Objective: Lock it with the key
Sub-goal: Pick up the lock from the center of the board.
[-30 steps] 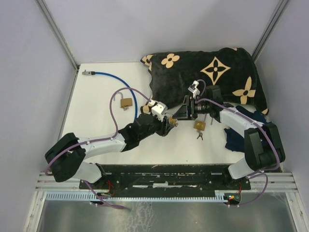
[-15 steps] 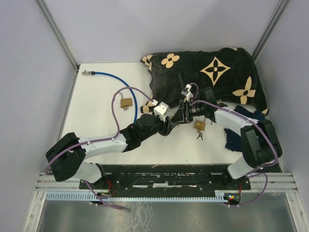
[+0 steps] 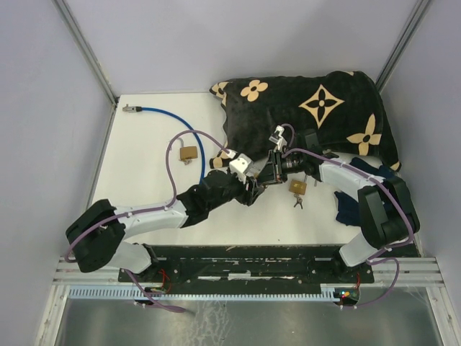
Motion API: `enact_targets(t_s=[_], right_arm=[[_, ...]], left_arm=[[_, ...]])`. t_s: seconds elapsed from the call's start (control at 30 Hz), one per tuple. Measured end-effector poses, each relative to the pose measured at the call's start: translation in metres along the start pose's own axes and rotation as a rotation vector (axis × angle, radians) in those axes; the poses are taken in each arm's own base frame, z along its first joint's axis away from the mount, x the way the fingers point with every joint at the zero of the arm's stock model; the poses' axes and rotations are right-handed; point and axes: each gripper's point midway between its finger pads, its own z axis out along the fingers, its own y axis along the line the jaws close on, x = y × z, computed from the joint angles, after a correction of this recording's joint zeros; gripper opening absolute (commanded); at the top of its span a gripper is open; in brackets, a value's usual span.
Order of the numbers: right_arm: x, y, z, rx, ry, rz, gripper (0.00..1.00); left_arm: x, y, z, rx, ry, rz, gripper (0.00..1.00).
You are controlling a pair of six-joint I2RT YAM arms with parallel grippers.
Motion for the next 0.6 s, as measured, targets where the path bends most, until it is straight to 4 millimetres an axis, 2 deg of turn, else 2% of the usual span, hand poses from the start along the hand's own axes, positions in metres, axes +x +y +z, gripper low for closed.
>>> enact_targets(t_s=[0.17,0.3,0.47,0.6], right_arm=[[0.004,0.004,-0.001,-0.021,0.022,-0.017,0.02],[0.003,0.005,-0.003,-0.017,0.034,-0.058,0.02],[0.001,0.011,-0.01,-0.007,0.071,-0.205,0.02],[0.001,0.017,-0.019,-0.003,0.116,-0.358,0.02]], left_arm=[[-0.007,-0.012,-0.019,0.069,-0.032,-0.001,0.74],[-0.018,-0.019,-0.044,0.12,-0.094,-0.001,0.75],[-0.028,-0.021,-0.073,0.145,-0.172,0.0,0.74],[-0.02,-0.017,-0.09,0.148,-0.209,0.041,0.77]])
